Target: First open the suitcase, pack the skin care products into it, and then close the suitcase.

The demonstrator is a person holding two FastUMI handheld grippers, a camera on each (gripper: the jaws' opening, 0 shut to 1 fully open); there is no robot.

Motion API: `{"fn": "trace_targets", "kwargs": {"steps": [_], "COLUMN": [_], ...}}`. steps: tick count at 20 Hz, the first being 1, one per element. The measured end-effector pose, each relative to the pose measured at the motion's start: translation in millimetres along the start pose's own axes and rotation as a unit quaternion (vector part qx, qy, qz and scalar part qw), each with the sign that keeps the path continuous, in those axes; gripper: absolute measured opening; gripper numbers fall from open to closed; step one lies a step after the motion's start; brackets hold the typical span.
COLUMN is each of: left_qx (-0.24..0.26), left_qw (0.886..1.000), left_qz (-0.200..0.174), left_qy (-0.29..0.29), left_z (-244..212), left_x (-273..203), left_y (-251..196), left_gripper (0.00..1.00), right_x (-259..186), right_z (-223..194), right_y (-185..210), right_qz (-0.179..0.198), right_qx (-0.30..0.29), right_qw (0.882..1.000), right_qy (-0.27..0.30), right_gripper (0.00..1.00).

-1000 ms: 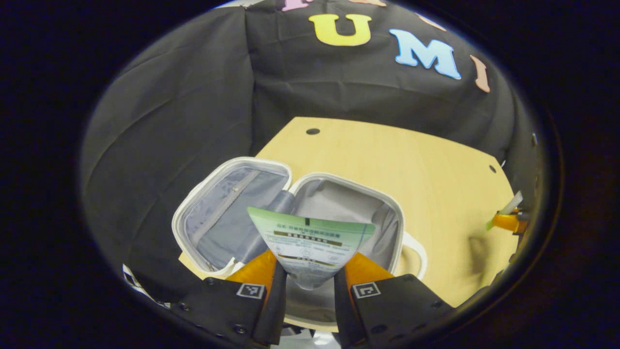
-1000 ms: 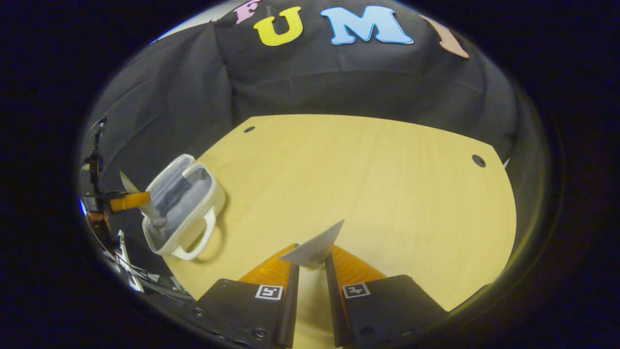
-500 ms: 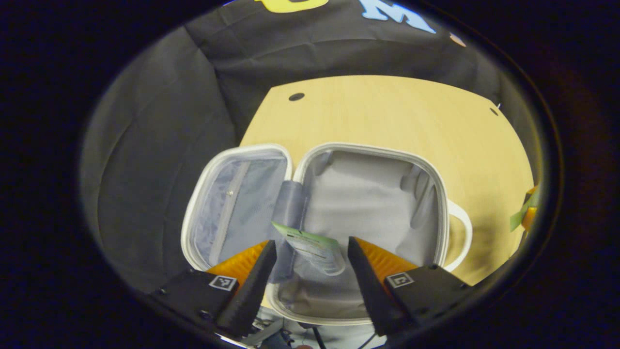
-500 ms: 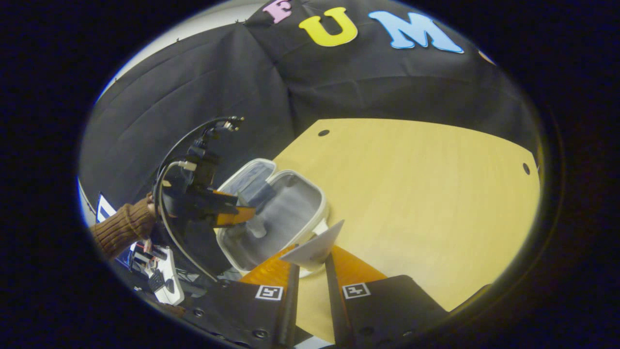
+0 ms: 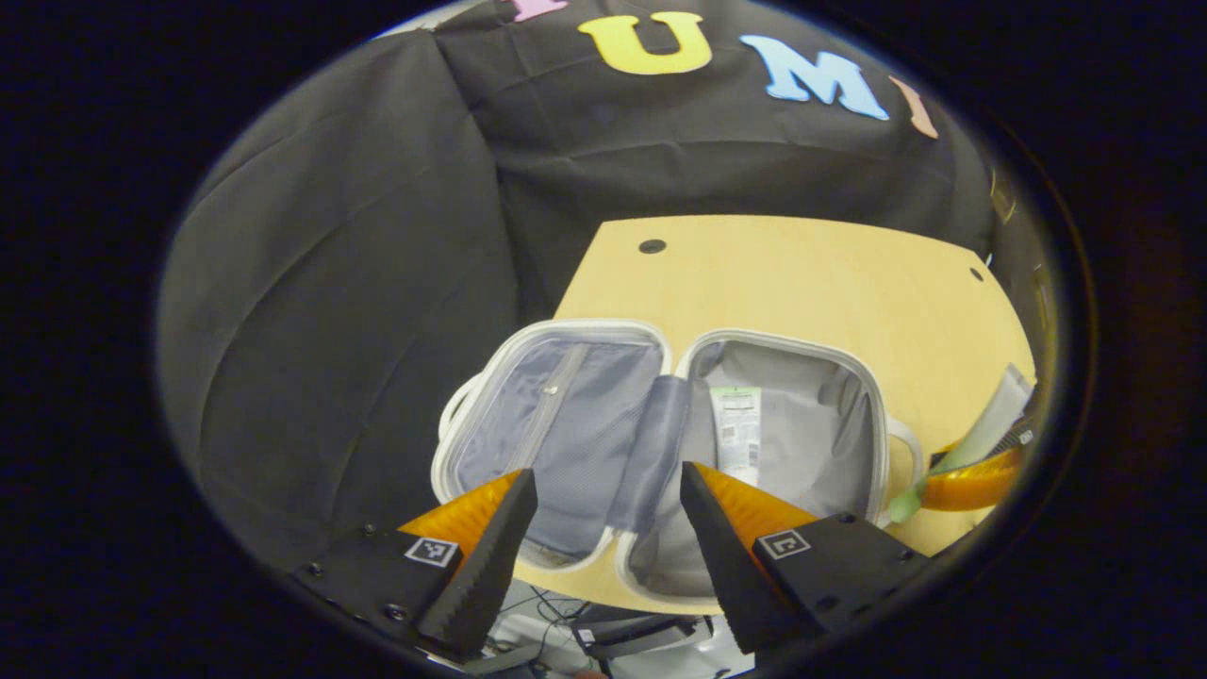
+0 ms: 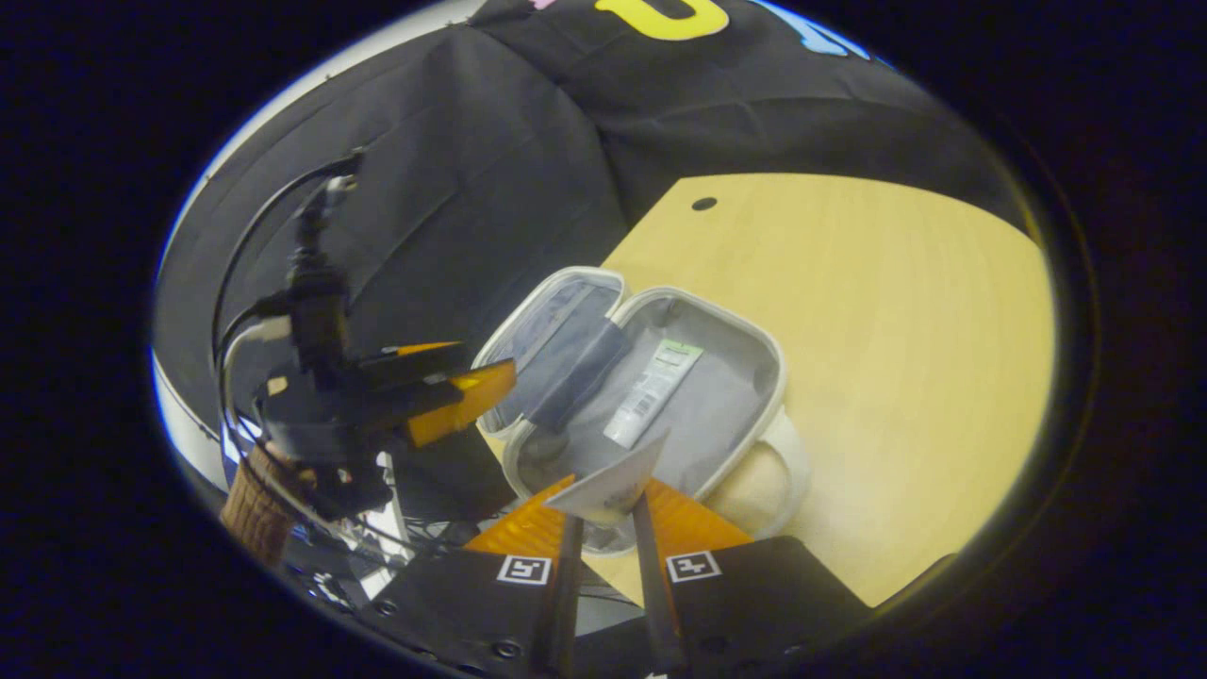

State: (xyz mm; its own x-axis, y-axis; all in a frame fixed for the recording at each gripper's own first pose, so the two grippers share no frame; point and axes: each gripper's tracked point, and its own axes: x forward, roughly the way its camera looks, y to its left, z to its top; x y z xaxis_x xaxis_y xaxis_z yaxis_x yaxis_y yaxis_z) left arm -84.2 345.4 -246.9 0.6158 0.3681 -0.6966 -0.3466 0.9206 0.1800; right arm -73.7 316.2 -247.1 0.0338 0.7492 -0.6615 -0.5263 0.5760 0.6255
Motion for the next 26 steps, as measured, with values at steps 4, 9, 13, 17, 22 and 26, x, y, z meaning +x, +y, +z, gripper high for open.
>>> {"fn": "trace_targets", "kwargs": {"steps": [4, 9, 13, 17, 22, 26], "left_qx": [-0.048, -0.069, -0.089, -0.122, -0.149, -0.174], "left_qw": [0.998, 0.995, 0.993, 0.989, 0.983, 0.974], "left_qz": [0.035, 0.053, 0.053, 0.051, 0.046, 0.016], "left_qy": [0.013, 0.040, 0.052, 0.061, 0.098, 0.145], "left_z": [-22.7, -33.6, -15.8, 3.2, 16.0, 0.9], "left_x": [-22.9, -12.0, 10.8, 69.4, 158.5, 219.9], "left_y": [48.2, 107.3, 165.5, 222.3, 270.5, 264.0], "left_gripper": [0.99, 0.99, 0.99, 0.99, 0.99, 0.99], "right_x": [25.3, 30.8, 43.0, 48.1, 25.1, -11.9], "right_z": [9.0, 25.5, 18.4, 22.3, 40.1, 40.3], "right_y": [-30.3, -54.0, -57.8, -52.5, -39.8, -57.0], "right_qz": [-0.038, -0.073, -0.103, -0.106, -0.098, -0.121], "right_qx": [0.068, 0.119, 0.128, 0.142, 0.135, 0.129], "right_qw": [0.996, 0.988, 0.982, 0.980, 0.985, 0.984], "right_qy": [0.052, 0.068, 0.091, 0.093, 0.047, 0.007], "right_gripper": [0.30, 0.30, 0.27, 0.45, 0.95, 0.95]}}
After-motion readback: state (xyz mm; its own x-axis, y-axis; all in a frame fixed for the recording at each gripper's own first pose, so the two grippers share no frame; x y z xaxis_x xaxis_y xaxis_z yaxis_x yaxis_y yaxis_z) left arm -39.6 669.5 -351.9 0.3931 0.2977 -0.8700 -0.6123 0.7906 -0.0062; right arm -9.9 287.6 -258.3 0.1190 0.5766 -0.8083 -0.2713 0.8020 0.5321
